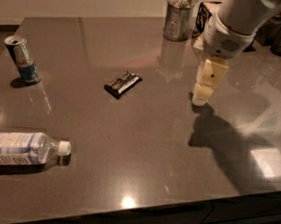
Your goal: Pick rxbar chocolate
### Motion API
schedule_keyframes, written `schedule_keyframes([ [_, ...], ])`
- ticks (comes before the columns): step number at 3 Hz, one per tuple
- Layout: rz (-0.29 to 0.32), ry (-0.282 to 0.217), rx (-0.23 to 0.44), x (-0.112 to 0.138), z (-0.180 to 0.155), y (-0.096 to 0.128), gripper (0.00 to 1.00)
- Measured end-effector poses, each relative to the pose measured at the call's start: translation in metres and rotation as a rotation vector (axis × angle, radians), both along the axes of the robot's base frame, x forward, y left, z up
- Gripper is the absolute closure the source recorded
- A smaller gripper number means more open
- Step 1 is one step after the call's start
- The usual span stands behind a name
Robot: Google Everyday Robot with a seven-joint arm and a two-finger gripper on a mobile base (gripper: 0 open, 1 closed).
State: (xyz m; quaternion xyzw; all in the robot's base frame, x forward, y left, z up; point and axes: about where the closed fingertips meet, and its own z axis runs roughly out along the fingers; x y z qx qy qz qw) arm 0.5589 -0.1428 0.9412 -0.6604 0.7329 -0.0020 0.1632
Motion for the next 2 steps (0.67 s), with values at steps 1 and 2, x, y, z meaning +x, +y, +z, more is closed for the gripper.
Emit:
schedule_keyframes([
  [1,0.085,0.037,0.015,0.041,-0.024,0.032,0.0],
  [2,0.171,0.073,0.026,0.073,-0.044,0.061,0.0],
])
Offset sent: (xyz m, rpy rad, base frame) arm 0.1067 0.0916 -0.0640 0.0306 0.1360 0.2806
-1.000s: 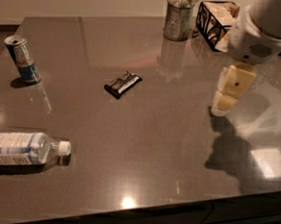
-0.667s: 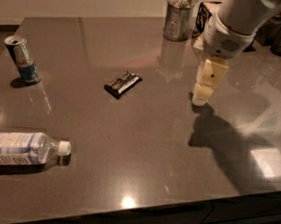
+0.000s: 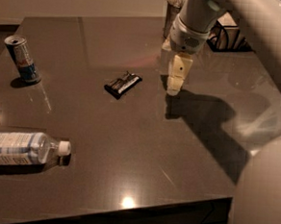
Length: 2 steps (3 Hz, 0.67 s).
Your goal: Pick rxbar chocolate
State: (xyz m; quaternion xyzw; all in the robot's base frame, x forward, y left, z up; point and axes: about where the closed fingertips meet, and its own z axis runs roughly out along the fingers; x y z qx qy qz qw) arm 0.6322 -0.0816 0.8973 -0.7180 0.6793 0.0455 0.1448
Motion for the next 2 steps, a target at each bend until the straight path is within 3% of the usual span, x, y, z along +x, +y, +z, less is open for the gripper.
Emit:
schedule_keyframes([
  [2,0.178,0.033,-0.011,0.035,-0.037,0.06,0.0],
])
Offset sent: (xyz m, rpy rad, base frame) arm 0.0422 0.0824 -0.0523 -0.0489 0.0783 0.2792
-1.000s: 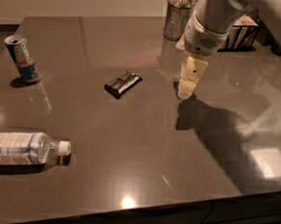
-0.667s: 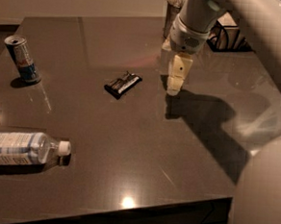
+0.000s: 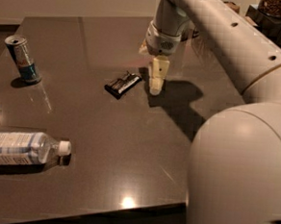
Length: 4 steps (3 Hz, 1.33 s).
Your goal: Pick rxbar chocolate
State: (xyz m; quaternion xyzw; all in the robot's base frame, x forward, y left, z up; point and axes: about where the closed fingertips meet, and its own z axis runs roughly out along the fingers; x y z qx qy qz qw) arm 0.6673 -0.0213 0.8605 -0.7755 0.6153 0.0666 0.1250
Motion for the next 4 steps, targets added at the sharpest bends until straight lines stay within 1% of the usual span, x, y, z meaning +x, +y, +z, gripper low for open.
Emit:
schedule_keyframes([
  [1,0.059,0.004,-0.016,0.005,-0.013,0.02,0.0],
  [3,0.179,0.035,-0.045,-0.005,-0.033,0.062,0.0],
  [4,0.209,0.062,-0.058,-0.009,-0.04,0.078,0.16],
])
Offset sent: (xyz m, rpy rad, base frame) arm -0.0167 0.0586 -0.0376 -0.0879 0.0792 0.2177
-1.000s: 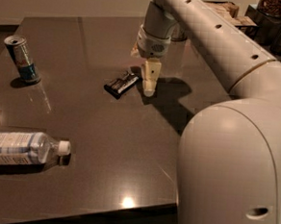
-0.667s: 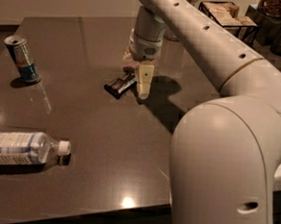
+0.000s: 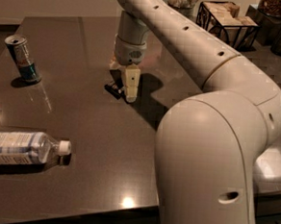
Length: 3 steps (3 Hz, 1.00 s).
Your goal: Pick rxbar chocolate
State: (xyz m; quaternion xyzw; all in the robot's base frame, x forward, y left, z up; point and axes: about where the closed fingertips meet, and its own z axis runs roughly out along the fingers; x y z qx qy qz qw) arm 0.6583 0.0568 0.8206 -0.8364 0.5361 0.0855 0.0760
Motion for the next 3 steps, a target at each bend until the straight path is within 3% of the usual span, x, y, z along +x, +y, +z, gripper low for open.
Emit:
schedule_keyframes([
  [3,0.011,0.016,-0.008,0.001,0.015,0.01,0.87],
])
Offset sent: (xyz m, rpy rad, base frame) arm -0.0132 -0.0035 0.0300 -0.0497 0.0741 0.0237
